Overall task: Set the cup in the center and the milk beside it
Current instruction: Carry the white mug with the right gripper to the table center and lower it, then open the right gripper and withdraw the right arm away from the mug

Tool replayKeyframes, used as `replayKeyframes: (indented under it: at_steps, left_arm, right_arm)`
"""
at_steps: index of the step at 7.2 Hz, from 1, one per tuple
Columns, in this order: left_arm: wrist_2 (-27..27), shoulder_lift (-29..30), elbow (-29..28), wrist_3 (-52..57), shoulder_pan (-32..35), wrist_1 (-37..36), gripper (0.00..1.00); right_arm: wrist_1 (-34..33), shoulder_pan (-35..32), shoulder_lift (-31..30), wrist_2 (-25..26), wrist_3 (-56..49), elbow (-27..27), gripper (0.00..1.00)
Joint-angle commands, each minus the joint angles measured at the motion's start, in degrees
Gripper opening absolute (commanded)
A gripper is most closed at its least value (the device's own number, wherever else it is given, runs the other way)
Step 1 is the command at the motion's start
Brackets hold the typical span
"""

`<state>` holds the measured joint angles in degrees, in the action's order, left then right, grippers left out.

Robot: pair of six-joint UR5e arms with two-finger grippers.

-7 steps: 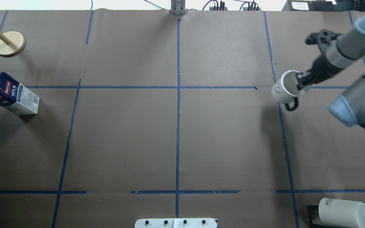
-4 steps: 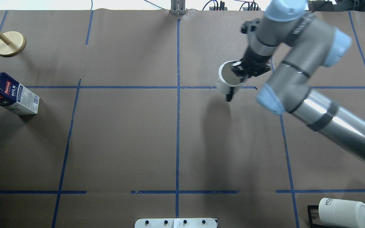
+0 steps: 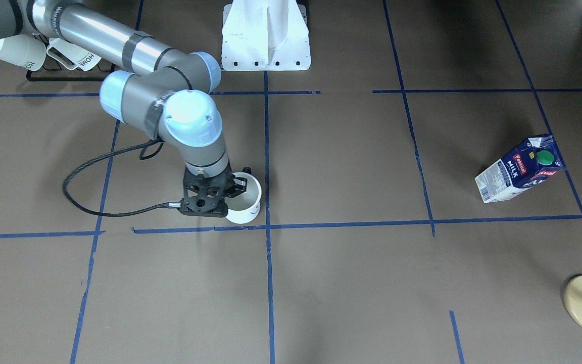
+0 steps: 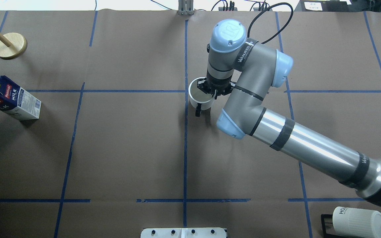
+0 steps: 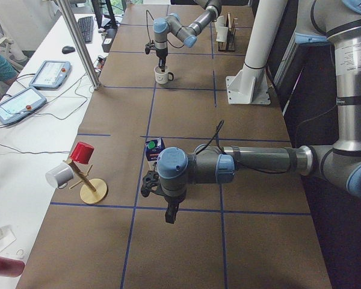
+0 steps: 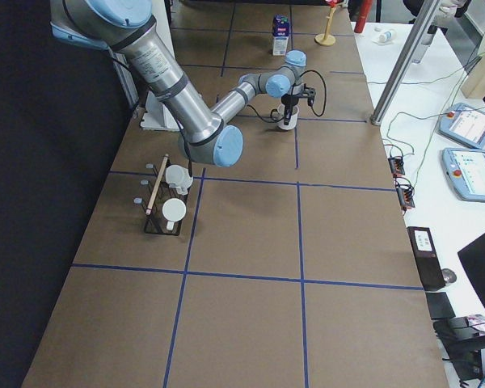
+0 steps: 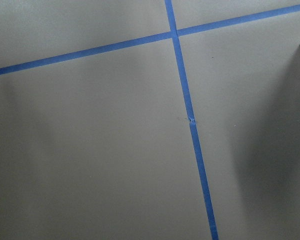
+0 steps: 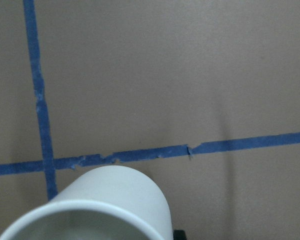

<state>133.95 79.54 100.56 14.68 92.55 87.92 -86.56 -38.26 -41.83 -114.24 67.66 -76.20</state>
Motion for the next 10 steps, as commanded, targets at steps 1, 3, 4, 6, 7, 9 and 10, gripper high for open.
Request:
replayKeyframes:
  at_steps: [1,3,4,6,7,9,10]
  left_arm:
    - [-0.01,0.0,-0.01,0.0,0.0,-0.03,1.0]
    - [-0.01,0.0,0.07,0.0,0.0,-0.03,1.0]
    - [-0.01,0.0,-0.01,0.0,0.0,0.06,1.0]
    - [-0.01,0.0,0.07,0.17,0.0,0.14,1.0]
    - [-0.01,0.0,0.07,0.18,0.0,0.14,1.0]
    - [-0.01,0.87,0.07,-0.35,-0.09,0.58,1.0]
    - [-0.09,1.23,-0.01,-0.53,-0.09,4.41,1.0]
  right_arm:
    - [1.74,1.78,2.54,1.74,1.95,3.33,0.08]
    - [2.97,2.49,2.36,1.92,2.04,2.72,0.99]
    - [2.54,0.14,2.19,0.96,1.25,1.41,0.99]
    - [-0.96,-7.58,0.18,-4.98,-2.59,-3.85,0.99]
    - [-4.55,-11.36,-1.14,-8.33,-7.41,-6.4,0.99]
    - [-9.4,-19.53,-10.94,-10.72,-22.05,-14.9,0.99]
    - [-10.12,-24.79,-16.91,-13.7,-32.49,-17.38,0.99]
